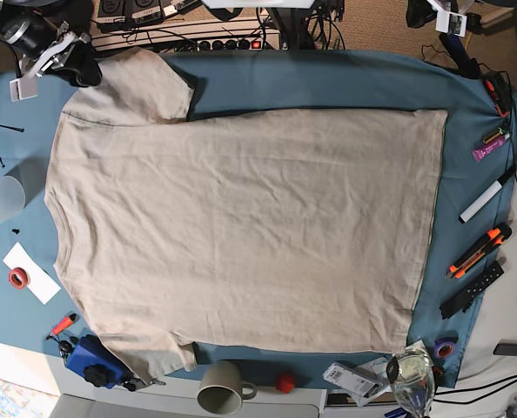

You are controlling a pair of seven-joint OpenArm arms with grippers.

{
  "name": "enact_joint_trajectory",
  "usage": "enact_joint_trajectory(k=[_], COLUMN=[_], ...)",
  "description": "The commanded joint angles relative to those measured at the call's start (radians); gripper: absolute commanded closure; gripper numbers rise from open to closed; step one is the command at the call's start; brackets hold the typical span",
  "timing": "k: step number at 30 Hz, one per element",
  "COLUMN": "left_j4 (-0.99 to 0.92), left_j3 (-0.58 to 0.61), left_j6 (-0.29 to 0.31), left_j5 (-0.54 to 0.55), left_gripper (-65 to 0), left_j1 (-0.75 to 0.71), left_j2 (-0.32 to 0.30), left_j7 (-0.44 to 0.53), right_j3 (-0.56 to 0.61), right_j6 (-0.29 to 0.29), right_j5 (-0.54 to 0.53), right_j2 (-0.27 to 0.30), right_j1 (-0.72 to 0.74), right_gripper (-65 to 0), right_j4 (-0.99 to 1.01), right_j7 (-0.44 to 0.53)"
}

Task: Fold the T-shirt properly
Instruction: 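Move the right gripper down to the shoulder corner of the shirt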

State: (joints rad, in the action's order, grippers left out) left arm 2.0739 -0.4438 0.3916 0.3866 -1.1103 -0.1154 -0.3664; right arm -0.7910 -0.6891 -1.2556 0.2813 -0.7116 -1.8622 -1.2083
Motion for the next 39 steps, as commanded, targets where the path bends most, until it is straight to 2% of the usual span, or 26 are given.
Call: enact_joint_trajectory(k=[1, 9, 13, 14, 23, 28, 39], left_j4=[0.014, 0.014, 0.014, 0.014, 0.014, 0.014, 0.014], left_j3=[-0.004, -0.004, -0.004, -0.004, -0.004, -0.004, -0.004], left_j6=[0.003, 0.003, 0.003, 0.003, 0.003, 0.003, 0.003], left_j5=[0.011, 0.011, 0.011, 0.011, 0.011, 0.011, 0.011], left_gripper=[0.0, 0.0, 0.0, 0.0, 0.0, 0.0, 0.0], left_j1=[-0.018, -0.018, -0.018, -0.018, -0.017, -0.017, -0.014], left_j2=[-0.003, -0.001, -0.001, -0.001, -0.002, -0.001, -0.002], left_j7=[0.015, 0.014, 0.014, 0.014, 0.015, 0.015, 0.018], right_j3=[-0.010, -0.010, -0.010, -0.010, -0.010, -0.010, -0.010], right_j6=[-0.009, -0.009, -0.009, -0.009, -0.009, -0.009, -0.009], right_j5=[-0.027, -0.001, -0.011, -0.012, -0.011, 0.001, 0.152], right_j2=[0.008, -0.033, -0.034, -0.034, -0.034, -0.038, -0.038], right_j1=[-0.006, -0.006, -0.006, -0.006, -0.006, 0.003, 0.032], right_gripper=[-15.8, -16.7, -33.2, -35.2, -35.4, -35.3, -35.3], right_j4=[0.005, 0.025, 0.025, 0.025, 0.025, 0.025, 0.026], right_j7=[0.023, -0.003, -0.061, -0.074, -0.126, -0.092, 0.006])
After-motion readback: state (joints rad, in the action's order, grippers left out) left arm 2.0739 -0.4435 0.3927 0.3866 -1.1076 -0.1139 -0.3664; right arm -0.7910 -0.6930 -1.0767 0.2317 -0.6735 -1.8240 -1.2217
